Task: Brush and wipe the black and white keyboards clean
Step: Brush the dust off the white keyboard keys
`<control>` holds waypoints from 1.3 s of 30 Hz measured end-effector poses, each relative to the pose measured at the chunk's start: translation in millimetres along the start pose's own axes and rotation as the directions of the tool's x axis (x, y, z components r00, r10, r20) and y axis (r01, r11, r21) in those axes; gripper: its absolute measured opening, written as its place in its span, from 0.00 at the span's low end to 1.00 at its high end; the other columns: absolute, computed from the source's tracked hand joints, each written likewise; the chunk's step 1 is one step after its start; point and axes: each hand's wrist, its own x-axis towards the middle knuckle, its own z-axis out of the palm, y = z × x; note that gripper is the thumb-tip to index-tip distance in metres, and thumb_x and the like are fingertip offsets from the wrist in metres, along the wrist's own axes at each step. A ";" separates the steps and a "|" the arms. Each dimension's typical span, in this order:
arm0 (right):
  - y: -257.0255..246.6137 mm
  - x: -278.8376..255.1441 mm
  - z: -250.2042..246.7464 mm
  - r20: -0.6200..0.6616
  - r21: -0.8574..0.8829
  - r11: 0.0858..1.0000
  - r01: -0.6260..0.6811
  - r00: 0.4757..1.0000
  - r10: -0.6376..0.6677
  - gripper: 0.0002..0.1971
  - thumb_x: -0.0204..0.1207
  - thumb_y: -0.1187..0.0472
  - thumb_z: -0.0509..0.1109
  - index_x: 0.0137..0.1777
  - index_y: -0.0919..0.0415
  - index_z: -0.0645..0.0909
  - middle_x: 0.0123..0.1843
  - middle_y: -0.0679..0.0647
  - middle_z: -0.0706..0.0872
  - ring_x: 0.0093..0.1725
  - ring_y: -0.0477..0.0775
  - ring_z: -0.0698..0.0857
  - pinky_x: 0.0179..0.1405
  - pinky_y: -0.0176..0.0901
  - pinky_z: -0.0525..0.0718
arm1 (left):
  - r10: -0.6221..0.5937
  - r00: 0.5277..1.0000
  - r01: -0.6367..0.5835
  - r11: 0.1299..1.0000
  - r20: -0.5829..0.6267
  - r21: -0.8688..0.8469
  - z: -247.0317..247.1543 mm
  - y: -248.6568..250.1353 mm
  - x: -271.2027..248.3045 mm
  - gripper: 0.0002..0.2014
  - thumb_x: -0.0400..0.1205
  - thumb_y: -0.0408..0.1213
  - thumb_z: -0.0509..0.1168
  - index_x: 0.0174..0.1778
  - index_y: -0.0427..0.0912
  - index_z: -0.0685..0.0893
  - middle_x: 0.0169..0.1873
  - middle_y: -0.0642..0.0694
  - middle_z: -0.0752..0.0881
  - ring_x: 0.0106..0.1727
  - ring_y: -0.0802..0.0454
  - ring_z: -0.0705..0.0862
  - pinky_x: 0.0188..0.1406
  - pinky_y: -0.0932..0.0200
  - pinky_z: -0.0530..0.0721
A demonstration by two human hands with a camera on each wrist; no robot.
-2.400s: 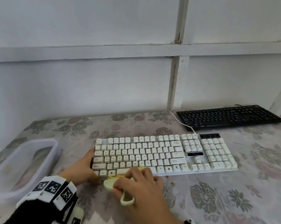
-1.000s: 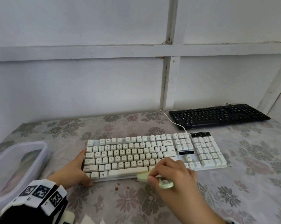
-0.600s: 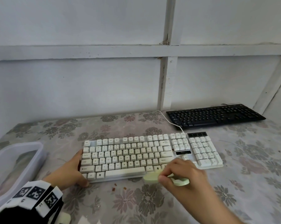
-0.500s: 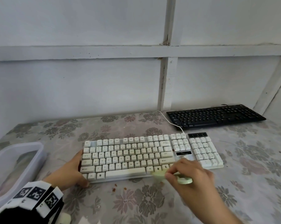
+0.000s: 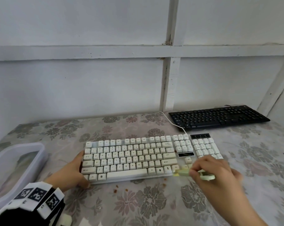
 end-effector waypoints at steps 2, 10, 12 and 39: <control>3.2 -1.0 -2.2 -0.033 -0.016 1.000 0.012 0.999 -0.013 0.13 0.67 0.58 0.79 0.29 0.44 0.78 0.53 0.31 0.78 0.50 0.40 0.76 0.59 0.52 0.61 | 0.003 1.000 -0.003 1.000 0.002 -0.011 0.5 1.1 -0.4 0.57 0.50 0.23 0.73 0.75 0.58 0.59 0.60 0.52 0.83 0.60 0.52 0.83 0.59 0.47 0.83; 33.3 2.2 -5.4 -0.087 0.117 0.988 0.104 0.992 -0.094 0.11 0.67 0.55 0.79 0.37 0.38 0.80 0.48 0.33 0.84 0.52 0.43 0.79 0.58 0.66 0.74 | 0.009 1.000 -0.009 1.000 -0.014 -0.016 1.1 1.2 -1.8 0.54 0.50 0.24 0.72 0.71 0.60 0.61 0.59 0.51 0.84 0.59 0.52 0.83 0.57 0.49 0.83; 46.3 6.1 -13.8 -0.102 0.094 0.988 0.121 0.989 -0.112 0.06 0.69 0.45 0.75 0.36 0.37 0.80 0.48 0.33 0.84 0.52 0.45 0.80 0.57 0.66 0.75 | 0.013 1.000 -0.013 1.000 -0.010 -0.017 1.3 1.1 -1.4 0.54 0.50 0.24 0.72 0.71 0.60 0.61 0.59 0.51 0.84 0.59 0.51 0.83 0.56 0.48 0.84; 34.7 37.0 -68.4 -0.152 0.367 0.930 0.005 0.987 0.055 0.12 0.62 0.26 0.67 0.38 0.27 0.84 0.34 0.40 0.89 0.33 0.50 0.88 0.28 0.43 0.88 | -0.011 1.000 0.010 0.999 -0.028 -0.035 2.8 3.4 -1.5 0.54 0.48 0.21 0.72 0.70 0.59 0.61 0.57 0.49 0.85 0.58 0.49 0.83 0.54 0.50 0.83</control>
